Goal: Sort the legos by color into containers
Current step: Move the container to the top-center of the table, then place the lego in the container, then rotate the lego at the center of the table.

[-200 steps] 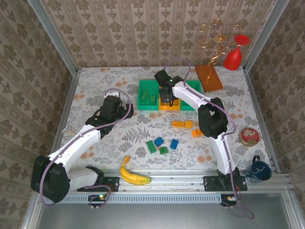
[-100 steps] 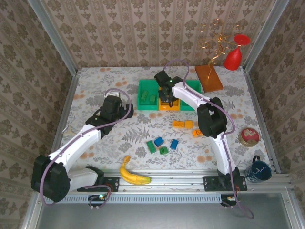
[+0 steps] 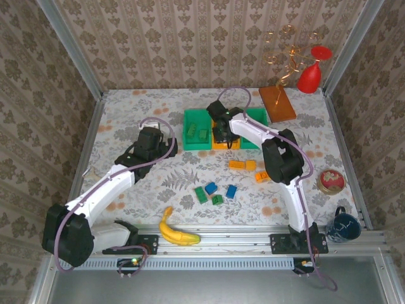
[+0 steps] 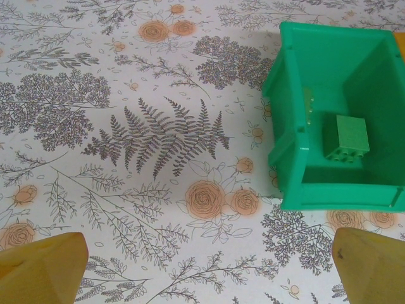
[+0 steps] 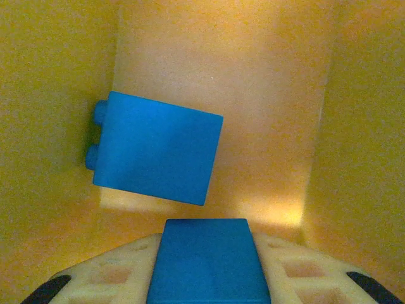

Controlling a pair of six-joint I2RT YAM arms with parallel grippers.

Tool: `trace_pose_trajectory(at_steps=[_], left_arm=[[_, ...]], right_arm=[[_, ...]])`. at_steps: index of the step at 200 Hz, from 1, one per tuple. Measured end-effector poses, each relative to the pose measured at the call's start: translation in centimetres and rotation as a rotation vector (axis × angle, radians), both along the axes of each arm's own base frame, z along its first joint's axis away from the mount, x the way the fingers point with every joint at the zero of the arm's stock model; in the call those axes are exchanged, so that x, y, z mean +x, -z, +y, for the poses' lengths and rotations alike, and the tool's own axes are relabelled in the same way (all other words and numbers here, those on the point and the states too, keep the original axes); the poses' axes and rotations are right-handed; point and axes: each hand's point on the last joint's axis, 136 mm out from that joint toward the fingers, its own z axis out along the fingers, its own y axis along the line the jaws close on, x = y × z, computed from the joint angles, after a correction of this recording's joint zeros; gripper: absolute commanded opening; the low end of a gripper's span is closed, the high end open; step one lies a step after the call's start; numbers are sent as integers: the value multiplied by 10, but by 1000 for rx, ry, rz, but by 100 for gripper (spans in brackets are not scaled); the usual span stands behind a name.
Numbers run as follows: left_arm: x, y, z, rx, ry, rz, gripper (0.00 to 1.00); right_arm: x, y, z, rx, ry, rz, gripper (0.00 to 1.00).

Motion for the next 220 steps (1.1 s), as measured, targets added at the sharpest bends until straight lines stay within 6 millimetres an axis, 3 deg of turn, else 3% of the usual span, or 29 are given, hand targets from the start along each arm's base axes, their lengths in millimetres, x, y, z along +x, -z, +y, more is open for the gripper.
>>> trace_pose_trajectory(at_steps=[56,84,137,220], left_arm=[[1,-2,-1,-8,3,-8,100],[2,-2,-2,-11,5,-10,100],[2,-3,-3,-13,6,-12,100],[2,-2,-4,-17,12,-10,100]], right_arm=[[2,-5,-2,-7,3,-14,23],[12,-16,-3,-1,13,-51,26],[32,-42,0,4,15,-132,51],[30,-47,-5,-16,18,-140,53]])
